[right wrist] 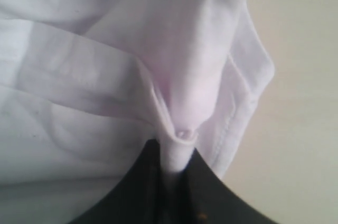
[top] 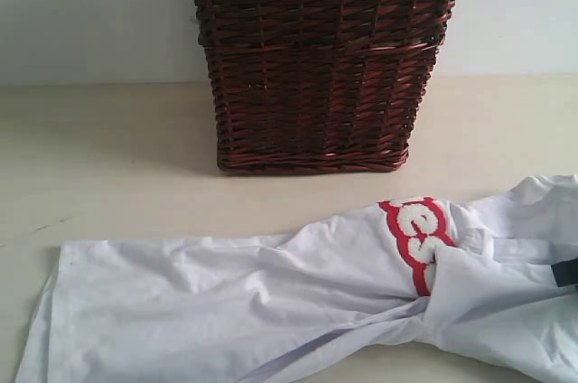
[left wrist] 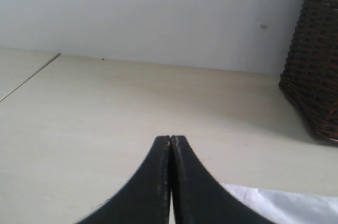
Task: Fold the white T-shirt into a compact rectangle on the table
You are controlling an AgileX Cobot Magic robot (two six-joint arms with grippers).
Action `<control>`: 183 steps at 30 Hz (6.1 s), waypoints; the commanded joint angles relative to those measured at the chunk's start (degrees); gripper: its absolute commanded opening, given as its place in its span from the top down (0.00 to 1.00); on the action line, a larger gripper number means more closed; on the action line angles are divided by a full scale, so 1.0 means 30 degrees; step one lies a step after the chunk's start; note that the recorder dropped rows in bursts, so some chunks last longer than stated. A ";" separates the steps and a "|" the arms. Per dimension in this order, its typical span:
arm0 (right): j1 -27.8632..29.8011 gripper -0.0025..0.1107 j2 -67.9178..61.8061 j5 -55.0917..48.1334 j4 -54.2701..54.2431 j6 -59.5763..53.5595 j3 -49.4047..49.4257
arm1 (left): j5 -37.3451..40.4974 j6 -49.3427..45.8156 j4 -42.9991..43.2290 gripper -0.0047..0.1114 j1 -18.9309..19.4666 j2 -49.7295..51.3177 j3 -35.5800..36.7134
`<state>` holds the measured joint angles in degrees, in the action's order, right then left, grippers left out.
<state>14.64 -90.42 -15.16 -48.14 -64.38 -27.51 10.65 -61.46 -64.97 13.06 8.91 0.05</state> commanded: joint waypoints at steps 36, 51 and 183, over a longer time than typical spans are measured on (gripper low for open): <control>0.1406 0.98 0.3350 -0.7307 -0.7062 -0.7593 0.0078 | 0.0053 0.0085 0.0050 0.96 0.0044 -0.0085 -0.0017; 0.1406 0.90 0.2518 -0.4432 -0.4549 -0.4386 0.0078 | 0.0053 0.0085 0.0050 0.96 0.0044 -0.0085 -0.0017; 0.6543 0.98 0.0790 -1.3673 -0.7981 -0.7504 -0.2812 | 0.0053 0.0085 0.0050 0.96 0.0044 -0.0085 -0.0017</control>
<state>34.99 -88.45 -55.37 -70.86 -87.12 -35.48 10.65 -61.46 -64.97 13.06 8.91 0.05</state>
